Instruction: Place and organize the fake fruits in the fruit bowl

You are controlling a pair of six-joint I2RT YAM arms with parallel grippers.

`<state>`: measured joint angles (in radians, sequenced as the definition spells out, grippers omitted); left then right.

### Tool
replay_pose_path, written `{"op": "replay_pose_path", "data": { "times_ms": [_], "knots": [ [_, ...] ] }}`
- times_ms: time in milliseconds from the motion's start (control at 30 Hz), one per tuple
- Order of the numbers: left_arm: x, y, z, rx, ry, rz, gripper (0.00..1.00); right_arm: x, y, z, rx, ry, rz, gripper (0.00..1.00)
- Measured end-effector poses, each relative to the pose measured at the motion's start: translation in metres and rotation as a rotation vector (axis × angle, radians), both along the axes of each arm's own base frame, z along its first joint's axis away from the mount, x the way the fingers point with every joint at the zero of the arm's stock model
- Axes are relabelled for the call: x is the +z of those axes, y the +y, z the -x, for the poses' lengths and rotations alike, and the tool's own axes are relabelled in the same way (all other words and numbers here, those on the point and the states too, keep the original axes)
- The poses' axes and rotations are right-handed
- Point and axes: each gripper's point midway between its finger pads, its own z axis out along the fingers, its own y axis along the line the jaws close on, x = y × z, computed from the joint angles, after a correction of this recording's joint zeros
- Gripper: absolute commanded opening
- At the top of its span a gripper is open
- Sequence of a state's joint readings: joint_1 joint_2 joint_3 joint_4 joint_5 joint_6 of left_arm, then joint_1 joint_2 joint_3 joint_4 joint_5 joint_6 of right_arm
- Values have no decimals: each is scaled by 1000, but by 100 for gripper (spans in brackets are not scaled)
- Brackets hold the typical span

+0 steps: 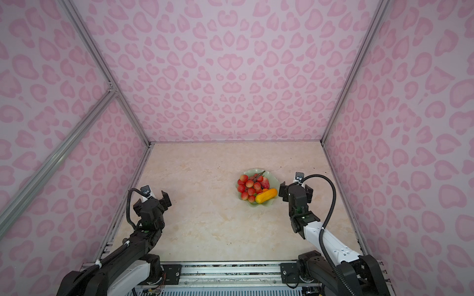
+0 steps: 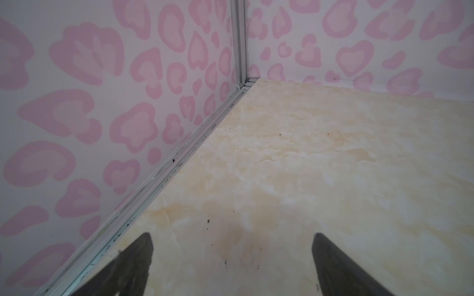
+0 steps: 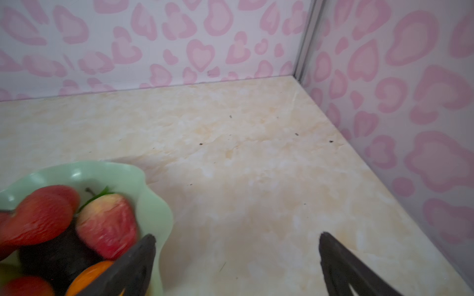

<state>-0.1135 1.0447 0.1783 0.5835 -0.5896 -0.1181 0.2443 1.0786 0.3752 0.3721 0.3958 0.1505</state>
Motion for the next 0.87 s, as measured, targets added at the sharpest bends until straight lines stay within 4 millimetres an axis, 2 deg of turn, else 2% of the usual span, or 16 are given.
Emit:
{"op": "replay_pose_path", "data": {
  "times_ms": [67, 167, 233, 333, 433, 533, 667, 767, 867],
  "knots": [
    [-7, -9, -14, -64, 24, 14, 97, -5, -7, -7, -22, -12, 42, 99],
    [-3, -18, -31, -127, -30, 24, 97, -36, -21, -12, -44, 34, 94, 100],
    [-9, -19, -42, -141, -37, 31, 97, -50, -28, -14, -55, 58, 121, 100],
    [-24, -25, -57, -183, -4, 38, 97, -53, -31, -24, -35, 12, 112, 100],
    [-9, -23, -68, -190, -60, 44, 97, -74, -40, -26, -43, 58, 113, 100],
    [-3, -21, -71, -184, -84, 47, 97, -49, -37, -40, -27, -54, 86, 100],
    [-3, -24, -72, -200, -87, 59, 97, -44, -35, -42, -19, -71, 81, 100],
    [-3, -22, -73, -200, -85, 61, 97, -50, -35, -39, -17, -54, 83, 100],
    [-1, -20, -75, -202, -94, 69, 97, -42, -35, -42, -18, -71, 81, 100]
  ]
}}
